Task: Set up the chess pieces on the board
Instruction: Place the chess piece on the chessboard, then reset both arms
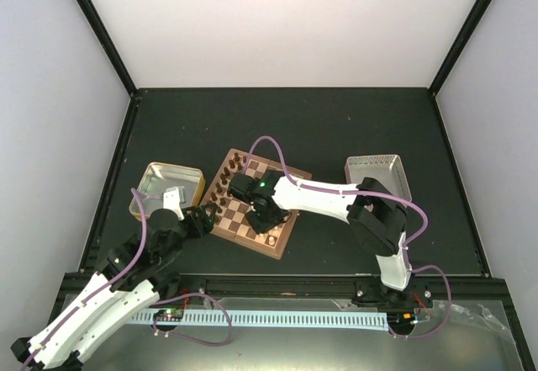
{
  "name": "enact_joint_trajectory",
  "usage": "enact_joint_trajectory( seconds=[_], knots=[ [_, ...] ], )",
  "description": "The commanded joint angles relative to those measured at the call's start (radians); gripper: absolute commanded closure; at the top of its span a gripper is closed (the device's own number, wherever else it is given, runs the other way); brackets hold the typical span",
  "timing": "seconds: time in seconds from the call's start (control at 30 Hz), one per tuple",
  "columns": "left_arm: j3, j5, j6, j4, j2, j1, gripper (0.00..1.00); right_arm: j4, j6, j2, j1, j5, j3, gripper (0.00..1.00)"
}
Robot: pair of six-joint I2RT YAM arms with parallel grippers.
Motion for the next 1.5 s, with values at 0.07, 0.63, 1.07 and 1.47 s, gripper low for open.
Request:
enact_joint_trajectory(
  seconds=[0.07, 0.63, 1.07, 1.47],
  knots=[
    [0.018, 0.0, 0.004, -0.021, 0.003, 0.002, 0.22, 0.041, 0.057, -0.105, -0.002, 0.071, 0.004, 0.74],
    [0.379, -0.044, 0.272, -0.167, 0.014, 0.003, 0.01, 0.244, 0.103, -0.999, -0.059, 0.645, -0.41, 0.28],
    [0.67, -0.178, 0.409, -0.353, -0.026, 0.003, 0.01, 0.002, 0.049, -1.46, -0.063, 0.922, -0.361, 0.0],
    [0.744, -0.197, 0.454, -0.365, -0.045, 0.003, 0.01, -0.03, 0.046, -1.56, -0.062, 0.959, -0.349, 0.0]
  ],
)
